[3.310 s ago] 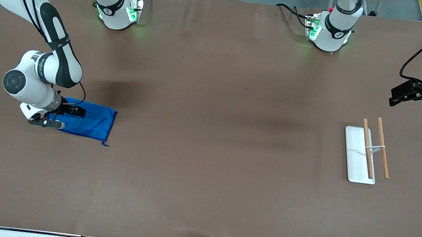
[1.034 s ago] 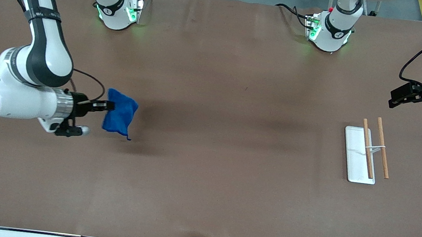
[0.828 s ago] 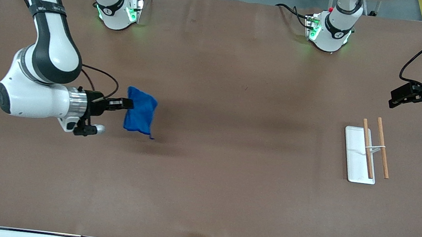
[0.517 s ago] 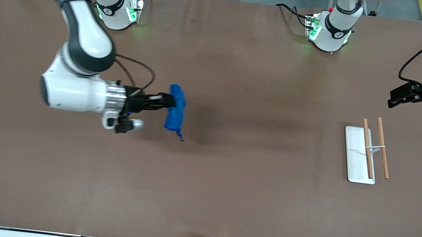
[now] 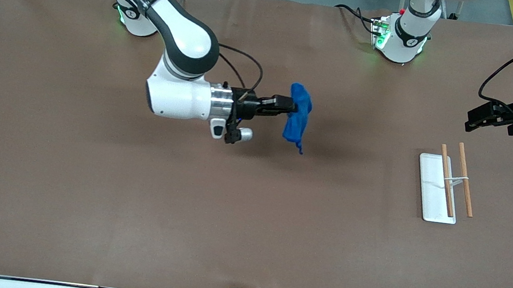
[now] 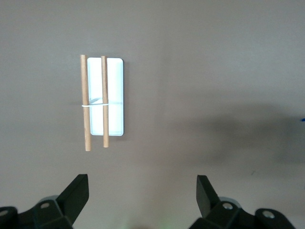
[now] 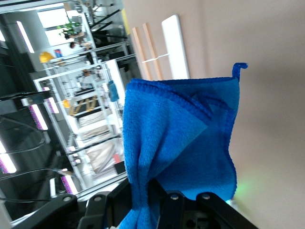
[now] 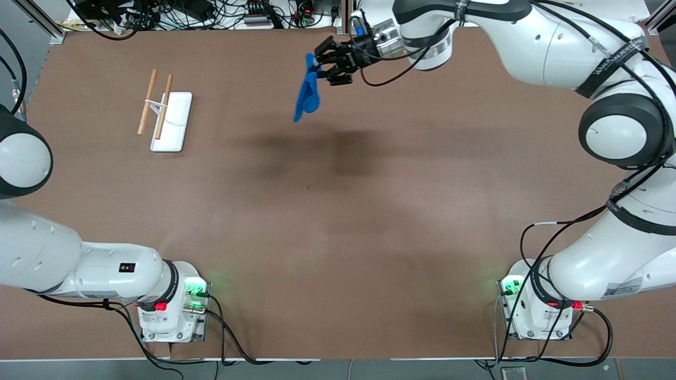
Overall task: Right arm passes towel to left arm to hang
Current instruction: 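Lift the towel with the right gripper and carry it toward the table middle, then hold the towel out with the right gripper while the left gripper reaches it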
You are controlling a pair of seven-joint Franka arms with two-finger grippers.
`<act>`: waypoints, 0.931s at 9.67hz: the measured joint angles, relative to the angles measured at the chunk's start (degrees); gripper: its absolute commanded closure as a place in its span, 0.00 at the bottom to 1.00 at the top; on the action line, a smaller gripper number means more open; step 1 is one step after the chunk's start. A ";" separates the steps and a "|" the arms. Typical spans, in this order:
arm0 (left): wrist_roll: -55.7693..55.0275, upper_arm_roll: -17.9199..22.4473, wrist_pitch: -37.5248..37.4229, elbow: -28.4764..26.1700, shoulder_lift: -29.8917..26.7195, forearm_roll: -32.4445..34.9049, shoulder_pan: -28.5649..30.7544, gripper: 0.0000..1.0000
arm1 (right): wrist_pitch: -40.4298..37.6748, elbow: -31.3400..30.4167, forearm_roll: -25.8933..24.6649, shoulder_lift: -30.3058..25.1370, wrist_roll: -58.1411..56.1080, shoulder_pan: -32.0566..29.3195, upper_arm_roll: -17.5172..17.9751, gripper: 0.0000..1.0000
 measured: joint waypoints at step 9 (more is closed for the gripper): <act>18.41 5.84 -3.88 -17.76 -1.98 -41.43 3.31 0.00 | -4.00 10.47 33.05 9.50 -29.62 8.16 0.31 0.99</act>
